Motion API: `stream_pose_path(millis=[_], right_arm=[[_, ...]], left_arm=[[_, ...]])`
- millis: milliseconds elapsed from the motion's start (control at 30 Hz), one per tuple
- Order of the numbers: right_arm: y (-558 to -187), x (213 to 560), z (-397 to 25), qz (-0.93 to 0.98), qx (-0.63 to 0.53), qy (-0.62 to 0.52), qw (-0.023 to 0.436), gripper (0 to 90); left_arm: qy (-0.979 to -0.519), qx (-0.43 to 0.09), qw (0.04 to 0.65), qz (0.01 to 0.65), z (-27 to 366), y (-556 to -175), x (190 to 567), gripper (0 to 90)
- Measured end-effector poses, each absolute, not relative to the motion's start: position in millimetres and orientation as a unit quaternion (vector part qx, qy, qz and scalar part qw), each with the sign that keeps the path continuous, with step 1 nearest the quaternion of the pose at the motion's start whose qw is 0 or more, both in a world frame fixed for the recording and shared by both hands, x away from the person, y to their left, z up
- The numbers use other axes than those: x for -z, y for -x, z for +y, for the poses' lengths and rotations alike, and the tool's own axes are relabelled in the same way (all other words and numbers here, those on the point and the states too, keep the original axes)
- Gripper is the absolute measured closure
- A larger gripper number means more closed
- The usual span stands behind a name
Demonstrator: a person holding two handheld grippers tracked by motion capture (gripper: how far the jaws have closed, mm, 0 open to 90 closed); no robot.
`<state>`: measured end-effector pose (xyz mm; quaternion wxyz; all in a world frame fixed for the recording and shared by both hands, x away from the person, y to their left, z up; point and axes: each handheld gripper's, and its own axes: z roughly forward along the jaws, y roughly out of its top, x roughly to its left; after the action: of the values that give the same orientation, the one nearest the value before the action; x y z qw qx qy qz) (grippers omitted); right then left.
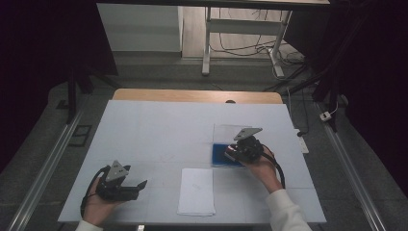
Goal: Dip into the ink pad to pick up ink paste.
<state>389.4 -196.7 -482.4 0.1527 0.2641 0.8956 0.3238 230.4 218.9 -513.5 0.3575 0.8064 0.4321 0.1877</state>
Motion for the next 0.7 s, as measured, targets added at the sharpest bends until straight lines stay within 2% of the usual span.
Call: stream_pose_path(millis=[700], right_arm=[[-389.0, 478.1, -199.8, 0.890, -0.337, -0.268, 0.152, 70.0]], left_arm=[[-0.800, -0.190, 0.363, 0.439, 220.9, -230.0, 511.2, 18.2]])
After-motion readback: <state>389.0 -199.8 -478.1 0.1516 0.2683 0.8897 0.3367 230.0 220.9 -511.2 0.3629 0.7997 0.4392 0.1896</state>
